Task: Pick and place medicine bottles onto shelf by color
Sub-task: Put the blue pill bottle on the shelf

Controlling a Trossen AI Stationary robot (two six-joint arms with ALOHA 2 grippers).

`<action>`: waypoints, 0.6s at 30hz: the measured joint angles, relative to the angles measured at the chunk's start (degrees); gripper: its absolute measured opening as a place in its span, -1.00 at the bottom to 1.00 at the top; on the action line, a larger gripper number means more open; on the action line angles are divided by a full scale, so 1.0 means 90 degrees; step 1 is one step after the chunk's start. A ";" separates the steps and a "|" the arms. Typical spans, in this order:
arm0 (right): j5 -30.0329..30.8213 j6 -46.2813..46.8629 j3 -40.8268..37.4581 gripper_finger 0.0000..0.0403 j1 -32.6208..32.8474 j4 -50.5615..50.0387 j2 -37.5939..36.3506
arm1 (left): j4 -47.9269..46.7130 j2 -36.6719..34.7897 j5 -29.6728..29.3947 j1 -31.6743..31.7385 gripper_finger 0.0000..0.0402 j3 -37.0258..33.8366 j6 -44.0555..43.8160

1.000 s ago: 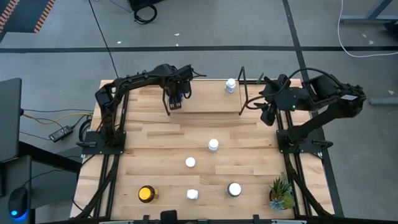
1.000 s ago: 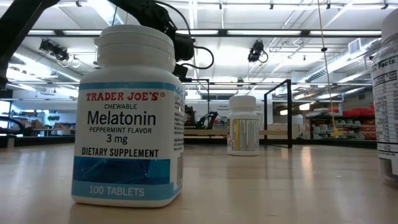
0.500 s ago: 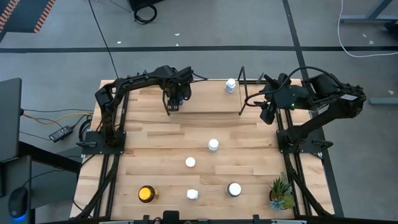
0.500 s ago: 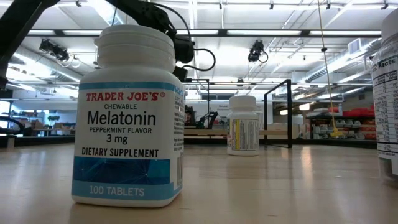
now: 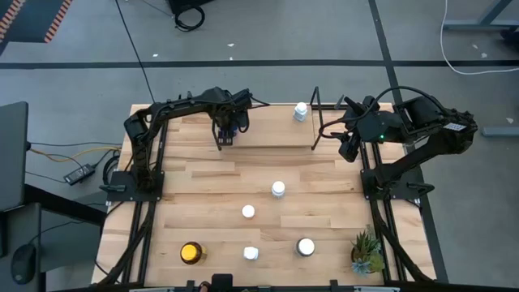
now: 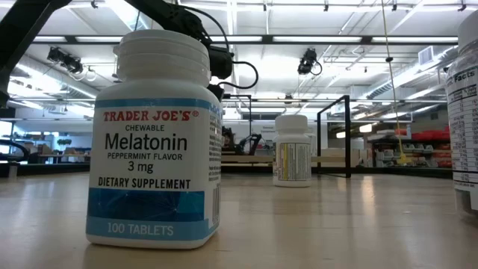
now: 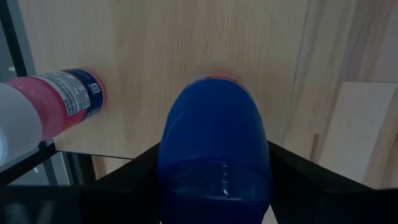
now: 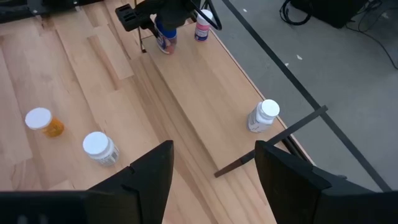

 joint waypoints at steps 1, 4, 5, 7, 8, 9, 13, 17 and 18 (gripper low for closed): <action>-0.0002 0.0000 0.0000 0.15 0.0000 0.0000 0.0000 | 0.0029 0.0000 -0.0009 0.0000 0.19 0.0000 0.0000; -0.0028 0.0000 0.0000 0.15 0.0000 0.0000 0.0000 | 0.0071 0.0000 -0.0127 0.0000 0.22 0.0000 0.0008; -0.0036 0.0000 0.0000 0.15 0.0000 0.0000 0.0000 | 0.0073 0.0000 -0.0169 0.0000 0.24 0.0000 0.0026; -0.0044 0.0000 0.0000 0.15 0.0000 0.0000 0.0000 | 0.0097 0.0000 -0.0198 0.0000 0.26 0.0000 0.0034; -0.0048 0.0003 0.0000 0.15 0.0000 0.0000 0.0000 | 0.0107 0.0000 -0.0204 0.0000 0.28 0.0000 0.0034; -0.0051 0.0035 0.0000 0.15 0.0000 -0.0001 0.0000 | 0.0105 0.0000 -0.0204 0.0000 0.29 0.0000 0.0034; -0.0134 0.0176 0.0000 0.15 0.0000 -0.0003 0.0000 | 0.0102 0.0000 -0.0207 0.0000 0.33 0.0000 0.0039; -0.0240 0.0212 0.0000 0.15 0.0002 -0.0004 0.0000 | 0.0100 0.0000 -0.0209 0.0000 0.33 0.0000 0.0037; -0.0243 0.0212 0.0000 0.15 0.0002 -0.0005 0.0000 | 0.0096 0.0000 -0.0209 -0.0006 0.33 0.0000 0.0032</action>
